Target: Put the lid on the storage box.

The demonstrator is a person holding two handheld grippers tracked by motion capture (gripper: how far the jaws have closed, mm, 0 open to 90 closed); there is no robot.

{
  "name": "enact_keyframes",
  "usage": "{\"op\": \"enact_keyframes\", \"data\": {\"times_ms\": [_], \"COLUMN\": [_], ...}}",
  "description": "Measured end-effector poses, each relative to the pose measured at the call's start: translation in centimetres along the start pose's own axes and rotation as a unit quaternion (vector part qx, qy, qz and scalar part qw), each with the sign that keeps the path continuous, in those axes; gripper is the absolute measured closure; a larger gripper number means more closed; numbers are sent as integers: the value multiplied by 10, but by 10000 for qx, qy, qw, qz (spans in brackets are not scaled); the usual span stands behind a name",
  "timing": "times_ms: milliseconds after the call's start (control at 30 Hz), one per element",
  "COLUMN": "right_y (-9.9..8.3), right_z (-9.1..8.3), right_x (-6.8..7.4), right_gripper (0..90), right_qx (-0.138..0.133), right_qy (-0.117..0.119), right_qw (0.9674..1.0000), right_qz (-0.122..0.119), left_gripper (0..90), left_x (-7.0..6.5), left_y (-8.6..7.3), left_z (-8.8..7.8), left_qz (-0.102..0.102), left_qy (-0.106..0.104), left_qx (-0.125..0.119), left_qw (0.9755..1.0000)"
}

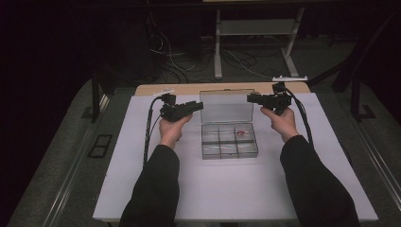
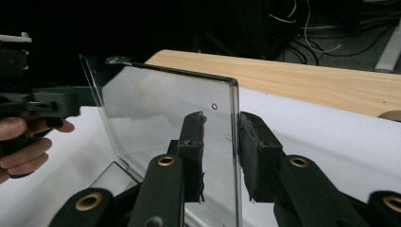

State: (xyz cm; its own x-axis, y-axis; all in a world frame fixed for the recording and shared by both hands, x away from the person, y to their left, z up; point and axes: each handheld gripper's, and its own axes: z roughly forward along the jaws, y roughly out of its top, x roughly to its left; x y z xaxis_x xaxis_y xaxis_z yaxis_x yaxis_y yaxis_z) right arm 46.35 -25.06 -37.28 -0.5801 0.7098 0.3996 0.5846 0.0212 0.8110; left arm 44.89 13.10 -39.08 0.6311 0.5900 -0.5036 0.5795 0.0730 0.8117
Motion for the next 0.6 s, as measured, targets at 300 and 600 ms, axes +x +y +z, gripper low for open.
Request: {"op": "enact_keyframes", "data": {"times_ms": [300,600], "right_y": [-8,-16], "right_z": [-15,-27], "right_x": [13,23], "right_gripper": [677,644], "right_qx": [-50,-5], "right_qy": [-12,9], "right_qw": [9999,9998], "right_qz": [-147,-213], "left_gripper": [440,465], "left_x": [-21,-41], "left_y": [16,30], "left_z": [-29,-36], "left_qz": [120,137], "left_qy": [-47,-65], "left_qx": [-140,-79], "left_qw": [9998,9999]}}
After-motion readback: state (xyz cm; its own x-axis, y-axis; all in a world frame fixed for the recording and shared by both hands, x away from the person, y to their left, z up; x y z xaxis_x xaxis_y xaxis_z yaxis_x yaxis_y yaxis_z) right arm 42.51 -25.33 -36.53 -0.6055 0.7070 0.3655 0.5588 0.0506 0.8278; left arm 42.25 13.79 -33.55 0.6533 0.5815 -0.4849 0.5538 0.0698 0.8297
